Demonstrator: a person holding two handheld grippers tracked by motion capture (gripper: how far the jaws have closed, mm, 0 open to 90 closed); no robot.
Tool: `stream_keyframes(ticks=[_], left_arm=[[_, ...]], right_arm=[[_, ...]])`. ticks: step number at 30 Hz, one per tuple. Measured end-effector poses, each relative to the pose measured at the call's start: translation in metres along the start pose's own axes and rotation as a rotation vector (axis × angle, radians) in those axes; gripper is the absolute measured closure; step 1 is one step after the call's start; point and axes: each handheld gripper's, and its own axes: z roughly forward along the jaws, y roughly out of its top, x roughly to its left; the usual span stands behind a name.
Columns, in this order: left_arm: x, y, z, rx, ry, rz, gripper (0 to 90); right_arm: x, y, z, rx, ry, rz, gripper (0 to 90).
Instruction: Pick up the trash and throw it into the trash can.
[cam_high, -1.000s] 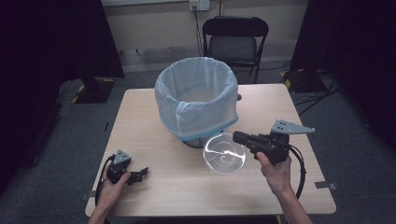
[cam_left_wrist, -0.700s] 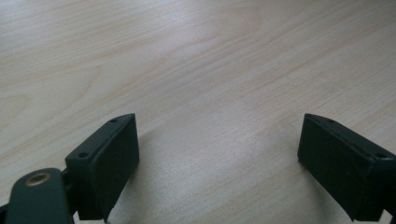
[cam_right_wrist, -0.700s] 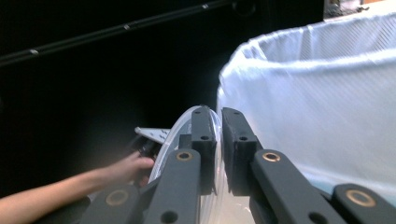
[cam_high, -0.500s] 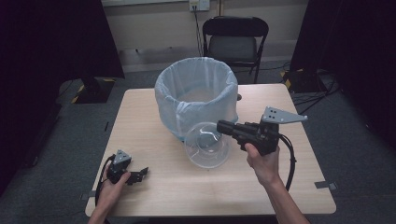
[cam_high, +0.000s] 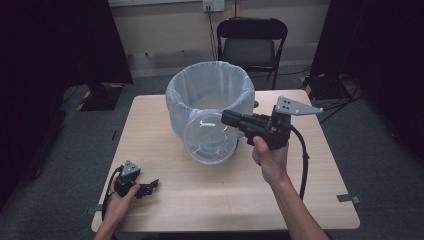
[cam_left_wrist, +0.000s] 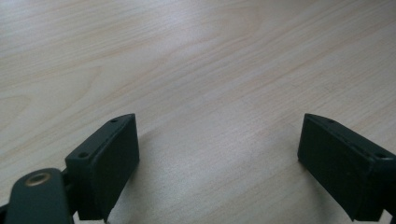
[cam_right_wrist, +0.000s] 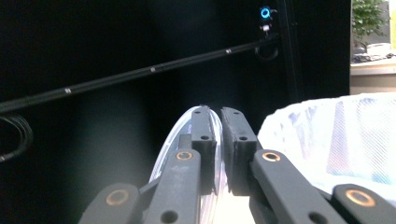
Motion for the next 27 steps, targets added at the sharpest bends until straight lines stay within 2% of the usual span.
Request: stream_keyframes(ticks=[4,11,14,15,19,21,27], left_arm=[[0.000,0.000,0.000,-0.001,0.000,-0.001,12.1],[0.000,0.000,0.000,0.000,0.000,0.000,12.2],[0.000,0.000,0.000,0.001,0.000,0.004,12.1],[0.000,0.000,0.000,0.001,0.001,0.005,12.2],[0.000,0.000,0.000,0.001,0.001,0.004,12.1],[0.000,0.000,0.000,0.001,0.001,0.004,12.1],[0.000,0.000,0.000,0.001,0.001,0.004,12.1]], right_arm=[[-0.006,0.007,0.010,-0.057,0.028,0.030,84.4],[-0.012,0.016,0.019,-0.091,0.030,0.032,84.4],[-0.018,0.021,0.025,-0.093,0.013,0.023,84.4],[-0.023,0.024,0.030,-0.105,0.012,0.035,84.4],[-0.028,0.030,0.037,-0.126,0.003,0.038,84.4],[-0.035,0.036,0.043,-0.142,-0.025,0.035,84.4],[-0.051,0.039,0.046,-0.181,-0.059,0.062,84.4]])
